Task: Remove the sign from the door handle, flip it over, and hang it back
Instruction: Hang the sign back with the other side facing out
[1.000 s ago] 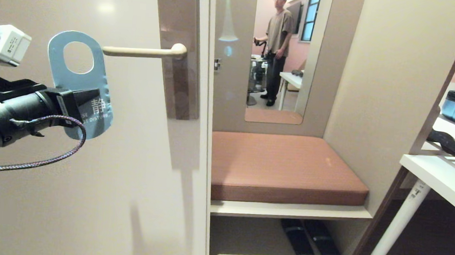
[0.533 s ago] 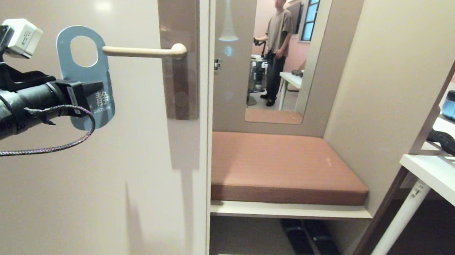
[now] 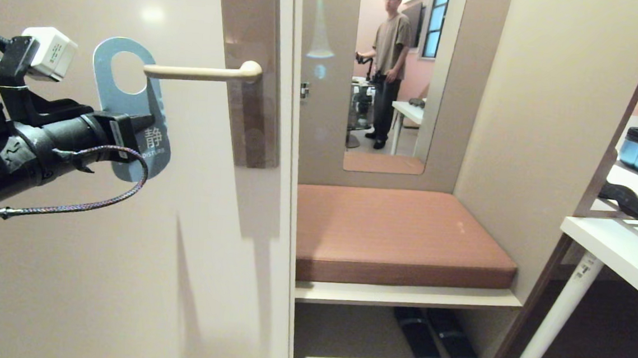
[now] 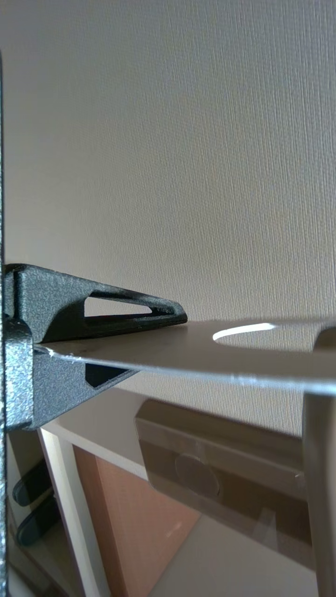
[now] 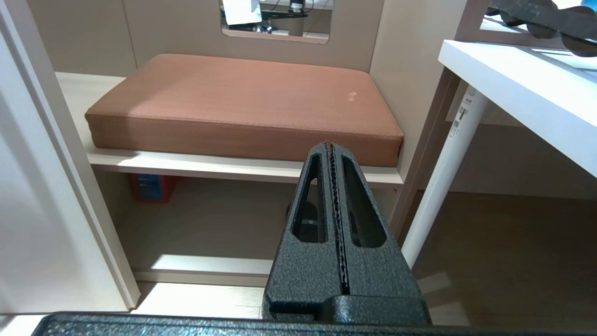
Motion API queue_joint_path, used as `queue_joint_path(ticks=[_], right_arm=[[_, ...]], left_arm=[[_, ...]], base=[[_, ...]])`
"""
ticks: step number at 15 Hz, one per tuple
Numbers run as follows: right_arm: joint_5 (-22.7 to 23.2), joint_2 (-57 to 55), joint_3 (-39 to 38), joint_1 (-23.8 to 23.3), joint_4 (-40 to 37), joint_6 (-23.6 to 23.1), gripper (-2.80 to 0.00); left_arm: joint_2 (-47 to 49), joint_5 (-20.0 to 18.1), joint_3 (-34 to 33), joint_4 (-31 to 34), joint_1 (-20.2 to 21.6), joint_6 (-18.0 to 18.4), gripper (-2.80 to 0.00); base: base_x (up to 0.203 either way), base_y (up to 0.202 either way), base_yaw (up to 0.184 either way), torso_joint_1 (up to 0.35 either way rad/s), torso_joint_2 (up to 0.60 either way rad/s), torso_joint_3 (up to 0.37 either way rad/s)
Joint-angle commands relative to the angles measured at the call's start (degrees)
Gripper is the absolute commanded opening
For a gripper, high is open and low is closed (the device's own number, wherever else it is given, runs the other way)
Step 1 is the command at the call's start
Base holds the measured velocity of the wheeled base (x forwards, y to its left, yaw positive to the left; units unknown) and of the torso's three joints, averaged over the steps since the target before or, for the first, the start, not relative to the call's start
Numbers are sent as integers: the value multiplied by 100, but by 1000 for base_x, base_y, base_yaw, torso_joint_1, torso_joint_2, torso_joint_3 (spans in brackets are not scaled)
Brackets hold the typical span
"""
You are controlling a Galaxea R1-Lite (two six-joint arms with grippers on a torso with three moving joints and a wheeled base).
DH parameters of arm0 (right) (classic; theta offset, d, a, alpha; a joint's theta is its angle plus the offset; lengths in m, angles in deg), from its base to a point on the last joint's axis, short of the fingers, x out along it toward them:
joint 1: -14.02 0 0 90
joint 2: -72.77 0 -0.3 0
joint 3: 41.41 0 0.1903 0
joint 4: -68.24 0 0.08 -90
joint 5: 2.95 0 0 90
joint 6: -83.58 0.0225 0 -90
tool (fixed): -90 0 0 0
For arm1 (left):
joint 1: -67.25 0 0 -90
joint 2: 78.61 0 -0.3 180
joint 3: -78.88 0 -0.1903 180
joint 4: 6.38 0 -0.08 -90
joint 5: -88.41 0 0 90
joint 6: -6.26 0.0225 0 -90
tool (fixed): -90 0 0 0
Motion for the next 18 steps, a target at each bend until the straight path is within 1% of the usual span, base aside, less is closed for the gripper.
queue_joint_path(ticks=[1,2,4,12,15,18], right_arm=[[0,2,0,0,1,-3,-280],[0,2,0,0,1,-3,-280],[0,2,0,0,1,-3,-280],[0,2,0,0,1,-3,-280],[0,2,0,0,1,-3,-280],[0,2,0,0,1,-3,-280]], left_arm=[[13,129,19,-19,-195,-6,-280],[15,210,31,-19,-305,-9,-280],[15,243,40,-23,-415,-9,-280],[138,234,87,-45,-450,-18,-280],[138,234,107,-45,-543,-18,-280],[155,243,107,-45,-732,-18,-280]], base=[[0,0,0,0,0,0],[0,0,0,0,0,0],[0,0,0,0,0,0],[0,0,0,0,0,0],[0,0,0,0,0,0],[0,0,0,0,0,0]])
